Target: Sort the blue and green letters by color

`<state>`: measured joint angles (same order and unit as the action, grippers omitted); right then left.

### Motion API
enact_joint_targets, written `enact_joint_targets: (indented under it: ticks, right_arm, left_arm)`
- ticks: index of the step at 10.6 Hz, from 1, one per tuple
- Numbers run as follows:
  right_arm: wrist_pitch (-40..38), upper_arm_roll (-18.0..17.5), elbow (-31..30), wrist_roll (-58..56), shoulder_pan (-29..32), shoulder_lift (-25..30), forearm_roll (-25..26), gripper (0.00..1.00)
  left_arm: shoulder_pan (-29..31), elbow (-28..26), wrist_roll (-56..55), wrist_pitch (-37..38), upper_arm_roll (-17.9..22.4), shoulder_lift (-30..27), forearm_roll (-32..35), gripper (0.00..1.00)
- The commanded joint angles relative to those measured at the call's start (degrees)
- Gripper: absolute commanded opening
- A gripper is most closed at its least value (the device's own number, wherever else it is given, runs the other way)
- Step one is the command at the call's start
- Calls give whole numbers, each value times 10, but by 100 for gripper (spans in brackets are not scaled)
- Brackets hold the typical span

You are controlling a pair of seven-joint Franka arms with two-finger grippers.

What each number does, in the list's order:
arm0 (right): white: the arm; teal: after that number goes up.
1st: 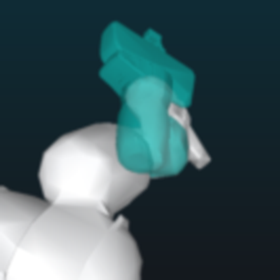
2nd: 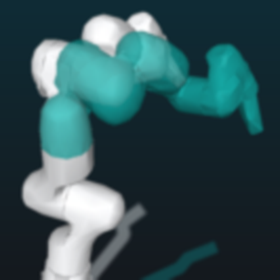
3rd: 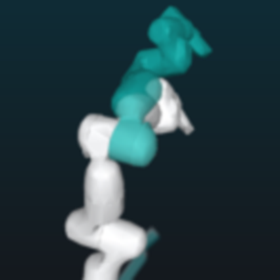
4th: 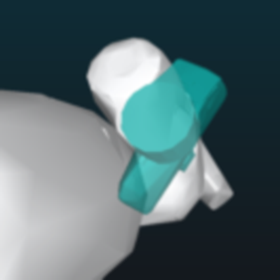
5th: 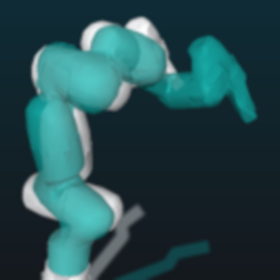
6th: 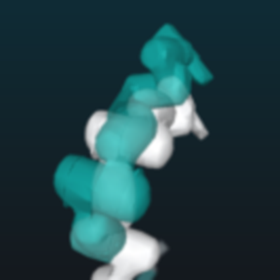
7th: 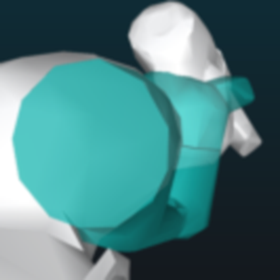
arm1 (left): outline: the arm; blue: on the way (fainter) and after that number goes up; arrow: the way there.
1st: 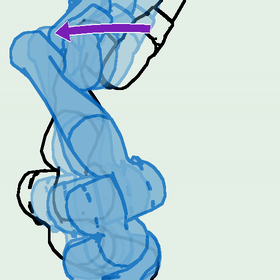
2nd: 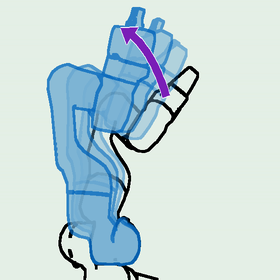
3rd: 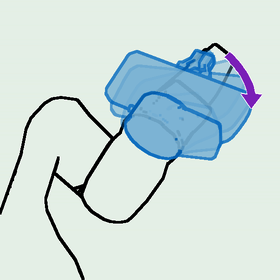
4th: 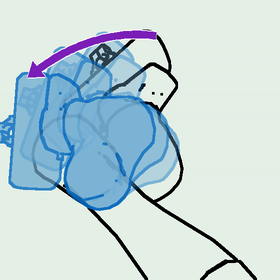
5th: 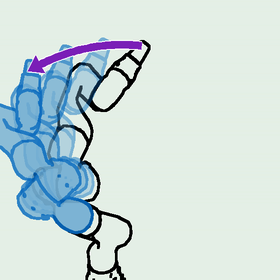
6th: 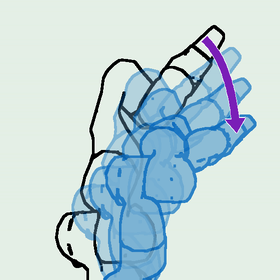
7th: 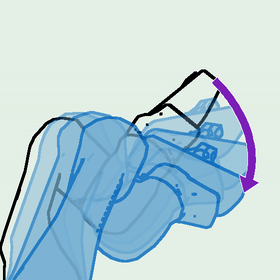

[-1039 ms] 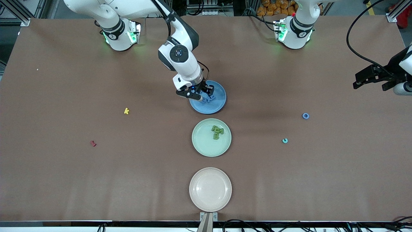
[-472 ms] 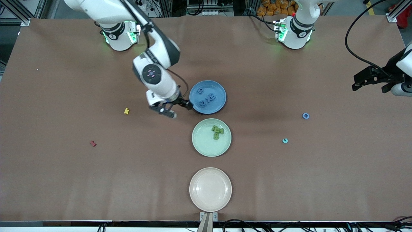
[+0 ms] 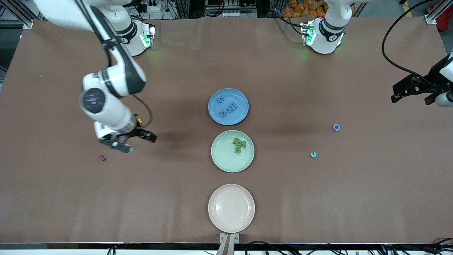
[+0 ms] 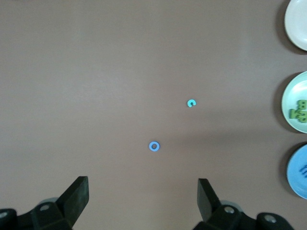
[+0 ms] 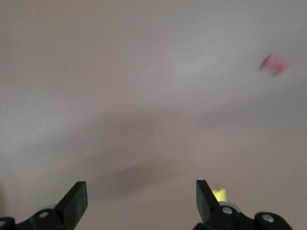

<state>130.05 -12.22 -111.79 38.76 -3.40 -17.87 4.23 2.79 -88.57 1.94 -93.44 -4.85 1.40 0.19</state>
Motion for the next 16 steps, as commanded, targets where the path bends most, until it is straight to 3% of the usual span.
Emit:
enact_joint_targets:
  ticks: [1, 3, 6, 11, 16]
  right_arm:
    - [-43, 64, 27, -139, 23, 48, 12, 100]
    - [-153, 105, 115, -216, 23, 51, 13, 100]
    - [-290, 127, 223, -242, 23, 63, 14, 100]
    - [-404, 143, 285, -267, 17, 120, 14, 100]
    - [-446, 156, 284, -265, 19, 159, -7, 100]
  left_arm:
    - [1, 2, -8, -3, -3, -3, 24, 100]
    - [-1, 2, -11, -3, -3, -2, 24, 100]
    - [-1, 2, -16, -3, -3, -2, 23, 100]
    - [-2, 2, -25, -4, -4, -1, 17, 100]
    - [-6, 9, -43, -3, -4, -1, 14, 100]
